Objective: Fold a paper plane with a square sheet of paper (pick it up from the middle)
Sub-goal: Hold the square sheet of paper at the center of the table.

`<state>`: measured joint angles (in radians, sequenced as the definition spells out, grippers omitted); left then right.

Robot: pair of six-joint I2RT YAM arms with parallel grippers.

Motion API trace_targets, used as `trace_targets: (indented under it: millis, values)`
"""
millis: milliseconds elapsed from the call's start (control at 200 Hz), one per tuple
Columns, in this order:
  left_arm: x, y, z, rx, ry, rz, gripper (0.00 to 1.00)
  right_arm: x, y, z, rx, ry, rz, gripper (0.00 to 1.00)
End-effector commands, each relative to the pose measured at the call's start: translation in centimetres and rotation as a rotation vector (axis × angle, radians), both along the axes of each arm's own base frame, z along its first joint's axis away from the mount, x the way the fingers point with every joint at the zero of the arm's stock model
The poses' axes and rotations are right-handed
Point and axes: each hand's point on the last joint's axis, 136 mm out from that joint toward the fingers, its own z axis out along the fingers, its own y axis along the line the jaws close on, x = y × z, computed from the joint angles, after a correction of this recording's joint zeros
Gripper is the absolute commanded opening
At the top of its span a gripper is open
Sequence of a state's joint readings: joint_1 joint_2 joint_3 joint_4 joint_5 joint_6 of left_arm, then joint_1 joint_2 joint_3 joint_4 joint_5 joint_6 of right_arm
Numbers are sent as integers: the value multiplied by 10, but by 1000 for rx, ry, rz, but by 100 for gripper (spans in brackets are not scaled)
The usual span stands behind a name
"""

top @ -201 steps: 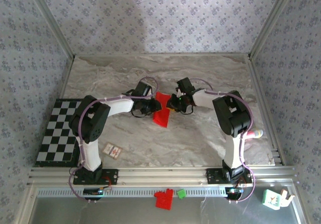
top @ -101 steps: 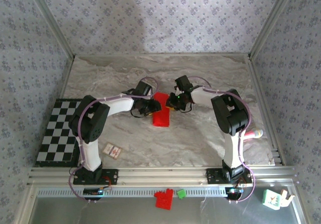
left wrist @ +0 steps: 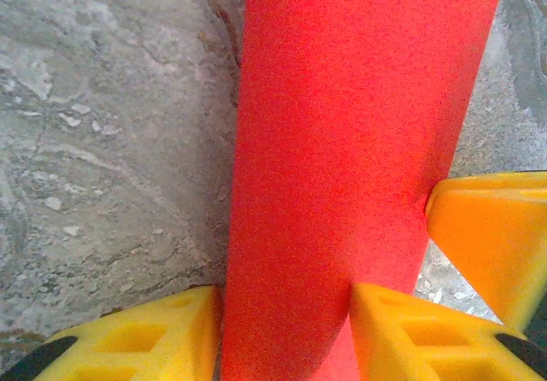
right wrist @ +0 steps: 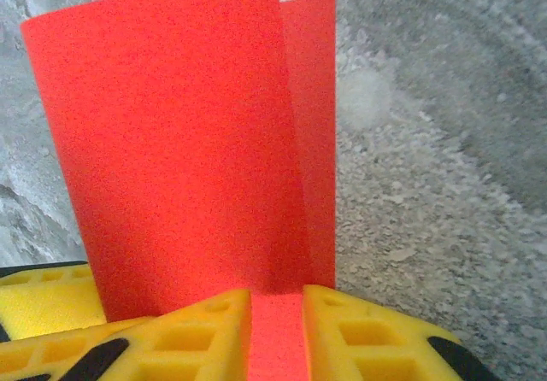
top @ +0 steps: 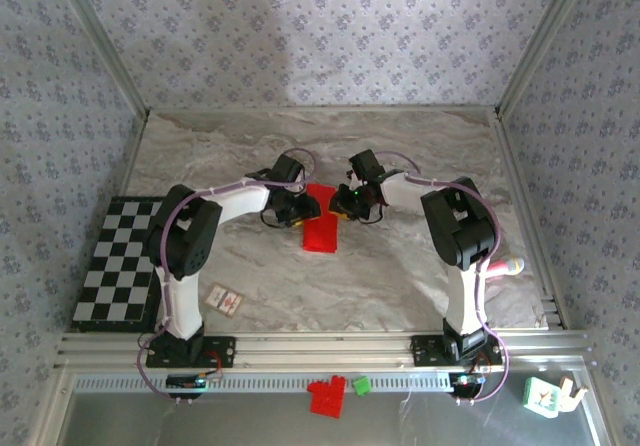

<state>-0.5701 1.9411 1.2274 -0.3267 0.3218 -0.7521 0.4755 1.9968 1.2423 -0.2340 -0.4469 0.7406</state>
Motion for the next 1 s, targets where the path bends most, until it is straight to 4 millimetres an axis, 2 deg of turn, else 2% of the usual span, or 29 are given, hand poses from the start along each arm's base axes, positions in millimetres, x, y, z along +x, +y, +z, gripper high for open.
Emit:
trace_targets:
  millis: [0, 185, 210, 330, 480, 625, 994]
  values:
    - [-14, 7, -19, 56, 75, -26, 44, 7, 2, 36, 59, -56, -5, 28]
    - [-20, 9, -28, 83, 99, -57, 44, 16, -20, 60, 40, -133, -85, 38]
    - [-21, 10, -30, 87, 102, -63, 44, 10, -28, 51, 21, -115, -100, 39]
    - [-26, 12, -37, 118, 113, -95, 44, 8, -50, 46, -16, -118, -155, 42]
    - [-34, 12, -45, 149, 114, -146, 44, 6, -66, 42, -25, -106, -191, 43]
    - [-37, 12, -50, 177, 109, -181, 44, 6, -72, 40, -30, -104, -200, 43]
    - [-40, 11, -61, 218, 116, -212, 44, 6, -70, 38, -27, -102, -192, 41]
